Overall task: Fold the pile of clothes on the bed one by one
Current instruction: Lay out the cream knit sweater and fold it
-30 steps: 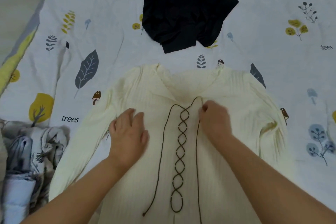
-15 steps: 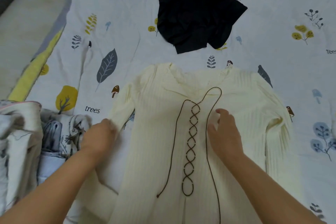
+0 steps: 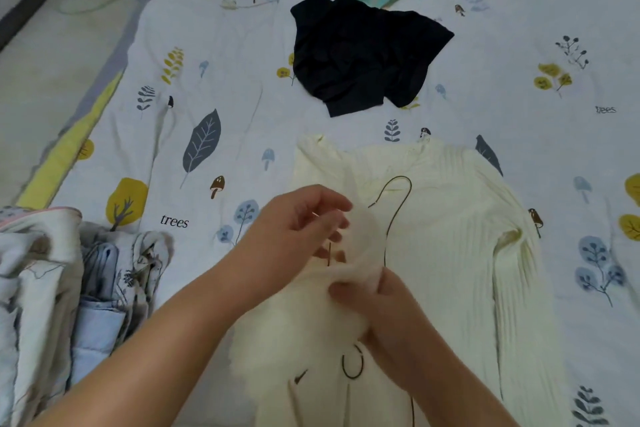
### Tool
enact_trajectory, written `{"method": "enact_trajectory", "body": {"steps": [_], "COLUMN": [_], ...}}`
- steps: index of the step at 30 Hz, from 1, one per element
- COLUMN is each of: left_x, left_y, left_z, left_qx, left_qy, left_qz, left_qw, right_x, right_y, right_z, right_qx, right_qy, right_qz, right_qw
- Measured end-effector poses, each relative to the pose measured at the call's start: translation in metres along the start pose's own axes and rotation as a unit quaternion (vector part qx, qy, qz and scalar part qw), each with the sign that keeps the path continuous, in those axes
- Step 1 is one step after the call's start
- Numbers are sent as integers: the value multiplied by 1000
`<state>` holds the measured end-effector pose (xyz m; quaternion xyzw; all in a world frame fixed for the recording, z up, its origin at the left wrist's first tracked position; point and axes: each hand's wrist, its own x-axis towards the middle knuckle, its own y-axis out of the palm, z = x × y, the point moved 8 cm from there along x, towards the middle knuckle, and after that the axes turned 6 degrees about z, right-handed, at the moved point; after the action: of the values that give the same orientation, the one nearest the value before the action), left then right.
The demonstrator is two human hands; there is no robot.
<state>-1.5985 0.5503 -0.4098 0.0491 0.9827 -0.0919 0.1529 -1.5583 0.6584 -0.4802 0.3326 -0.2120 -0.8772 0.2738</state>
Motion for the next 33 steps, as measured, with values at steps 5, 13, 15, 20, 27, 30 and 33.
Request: {"method": "enact_trajectory", "body": {"steps": [5,13,15,20,27,30,33], "left_x": [14,-29,-40,-61,-59,-52,-53], "left_y": [-37,-14,-21,-42,-27,-22,-31], "left_z": [75,171,178,185,180,188,198], "left_qx": [308,423,395,373,347,345,307], "left_qy": [-137,-295,-278,-242,-301,-341,-361], "left_qz": [-99,-72,-97,-91,-130,-133,-134], "left_qw": [936,854,870,891,879,865,870], "right_x": [-26,-23,-15,-8,-58,-63,-61], "right_y": [-102,-108,-106,-116,-150,-149,-144], "right_z": [-21,-21,-22,-12,7,1,-9], "right_qx": [-173,-465,-490,-480,-515,-562,-514], "right_qy": [150,174,174,115,107,170,229], "right_qz": [-268,-396,-387,-309,-360,-364,-355], "right_qw": [936,773,762,813,770,723,746]}}
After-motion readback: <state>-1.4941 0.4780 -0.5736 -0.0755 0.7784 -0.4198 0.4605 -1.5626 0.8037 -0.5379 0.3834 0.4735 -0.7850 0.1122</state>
